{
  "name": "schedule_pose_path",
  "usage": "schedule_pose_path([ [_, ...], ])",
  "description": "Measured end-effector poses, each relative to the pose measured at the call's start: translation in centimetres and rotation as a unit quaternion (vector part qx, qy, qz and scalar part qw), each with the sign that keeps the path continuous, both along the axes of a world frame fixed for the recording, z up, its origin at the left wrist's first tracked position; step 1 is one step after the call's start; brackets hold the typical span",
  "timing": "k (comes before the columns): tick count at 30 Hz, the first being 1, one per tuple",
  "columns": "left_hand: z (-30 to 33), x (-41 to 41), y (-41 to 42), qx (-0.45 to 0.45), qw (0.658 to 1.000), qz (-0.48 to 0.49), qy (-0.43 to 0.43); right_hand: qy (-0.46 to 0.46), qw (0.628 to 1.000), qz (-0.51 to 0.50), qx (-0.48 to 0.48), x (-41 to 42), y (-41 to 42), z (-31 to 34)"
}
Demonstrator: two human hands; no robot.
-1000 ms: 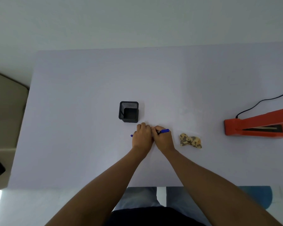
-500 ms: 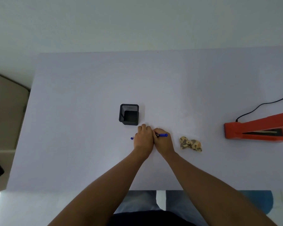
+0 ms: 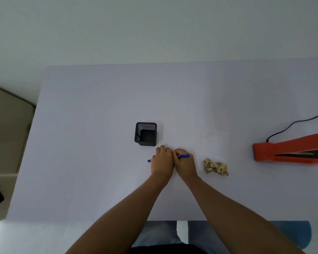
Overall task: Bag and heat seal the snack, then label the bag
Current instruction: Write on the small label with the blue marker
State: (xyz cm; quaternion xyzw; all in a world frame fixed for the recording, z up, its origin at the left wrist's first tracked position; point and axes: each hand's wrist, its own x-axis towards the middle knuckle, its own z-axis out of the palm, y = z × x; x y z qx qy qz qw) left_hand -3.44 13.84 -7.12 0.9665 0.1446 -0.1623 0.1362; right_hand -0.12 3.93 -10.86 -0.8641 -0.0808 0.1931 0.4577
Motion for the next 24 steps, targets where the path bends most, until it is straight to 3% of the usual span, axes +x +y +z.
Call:
schedule_pose_path([
  [24,-0.01,-0.19,0.32,0.003,1.0,-0.009,0.004,0.001,1.0,-0.012,0.014,0.03,-0.4,0.07],
])
